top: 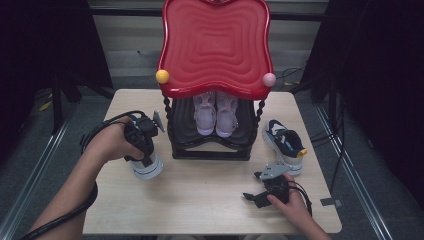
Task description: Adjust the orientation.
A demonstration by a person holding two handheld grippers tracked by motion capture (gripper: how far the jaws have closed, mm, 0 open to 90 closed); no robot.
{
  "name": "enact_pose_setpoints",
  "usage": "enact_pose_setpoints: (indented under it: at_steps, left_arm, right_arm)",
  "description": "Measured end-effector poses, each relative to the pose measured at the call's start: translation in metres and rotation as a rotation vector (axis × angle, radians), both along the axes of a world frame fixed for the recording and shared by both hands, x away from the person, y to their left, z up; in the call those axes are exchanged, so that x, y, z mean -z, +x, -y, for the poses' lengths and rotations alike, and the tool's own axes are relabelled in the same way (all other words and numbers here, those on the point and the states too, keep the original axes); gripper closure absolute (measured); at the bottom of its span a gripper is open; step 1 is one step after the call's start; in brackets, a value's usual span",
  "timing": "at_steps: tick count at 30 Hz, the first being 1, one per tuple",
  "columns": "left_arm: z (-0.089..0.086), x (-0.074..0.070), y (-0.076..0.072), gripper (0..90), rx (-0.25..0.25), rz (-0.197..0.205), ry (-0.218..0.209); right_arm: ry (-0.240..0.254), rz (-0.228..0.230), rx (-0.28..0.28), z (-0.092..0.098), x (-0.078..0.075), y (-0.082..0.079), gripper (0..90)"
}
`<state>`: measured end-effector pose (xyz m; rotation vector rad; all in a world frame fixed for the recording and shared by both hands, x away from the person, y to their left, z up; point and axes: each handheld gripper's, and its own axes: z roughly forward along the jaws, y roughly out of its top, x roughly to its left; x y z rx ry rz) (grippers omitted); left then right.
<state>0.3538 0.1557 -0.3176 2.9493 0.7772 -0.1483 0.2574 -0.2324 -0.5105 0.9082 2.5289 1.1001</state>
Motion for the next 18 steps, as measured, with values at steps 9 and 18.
enact_pose_setpoints:
  at_steps: [9,18]
  left_arm:
    - [0.003,-0.031,0.000,72.9,0.000,0.016,0.000]
    - [0.005,-0.055,-0.002,72.8,0.000,0.037,0.002]
  right_arm:
    - [0.000,0.000,0.000,0.000,0.000,0.000,13.0]
    - [0.000,0.000,0.000,0.000,0.000,0.000,13.0]
